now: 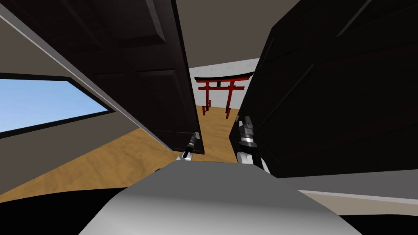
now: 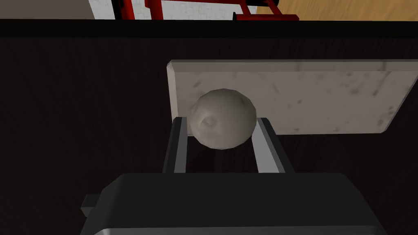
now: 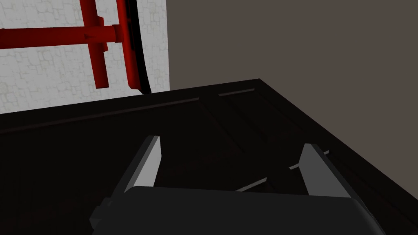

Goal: Push the door open

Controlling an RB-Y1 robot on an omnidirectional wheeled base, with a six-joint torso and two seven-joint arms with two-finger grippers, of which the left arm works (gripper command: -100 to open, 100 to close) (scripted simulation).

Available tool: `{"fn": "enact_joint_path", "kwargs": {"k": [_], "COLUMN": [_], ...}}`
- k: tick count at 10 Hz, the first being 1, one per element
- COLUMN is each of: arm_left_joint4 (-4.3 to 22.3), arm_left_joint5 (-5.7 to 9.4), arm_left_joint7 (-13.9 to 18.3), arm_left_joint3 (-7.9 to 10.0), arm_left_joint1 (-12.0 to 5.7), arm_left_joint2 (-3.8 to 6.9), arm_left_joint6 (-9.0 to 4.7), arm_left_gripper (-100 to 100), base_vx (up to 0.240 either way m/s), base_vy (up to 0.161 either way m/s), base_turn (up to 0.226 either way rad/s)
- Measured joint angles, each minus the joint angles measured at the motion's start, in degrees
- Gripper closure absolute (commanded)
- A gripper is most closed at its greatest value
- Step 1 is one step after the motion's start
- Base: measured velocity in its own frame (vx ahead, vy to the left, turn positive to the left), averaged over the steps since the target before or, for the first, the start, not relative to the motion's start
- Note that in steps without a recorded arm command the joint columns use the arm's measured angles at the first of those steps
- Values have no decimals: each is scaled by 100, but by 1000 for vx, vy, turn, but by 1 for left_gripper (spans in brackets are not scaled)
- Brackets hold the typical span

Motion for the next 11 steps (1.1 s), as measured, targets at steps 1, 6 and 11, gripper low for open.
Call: {"fn": "enact_joint_path", "kwargs": {"k": [1, 6, 11], "arm_left_joint4": [-151, 308, 335], "arm_left_joint5": [33, 190, 186], "arm_left_joint7": [-29, -173, -136], "arm_left_joint3": [56, 295, 265], "arm_left_joint1": [79, -171, -224], "arm_left_joint2": [-11, 68, 38], "arm_left_joint6": [90, -139, -115], "arm_left_gripper": [100, -100, -100], "base_vx": [124, 11, -215], "base_vy": [-67, -46, -35], "base_turn": [18, 44, 32]}}
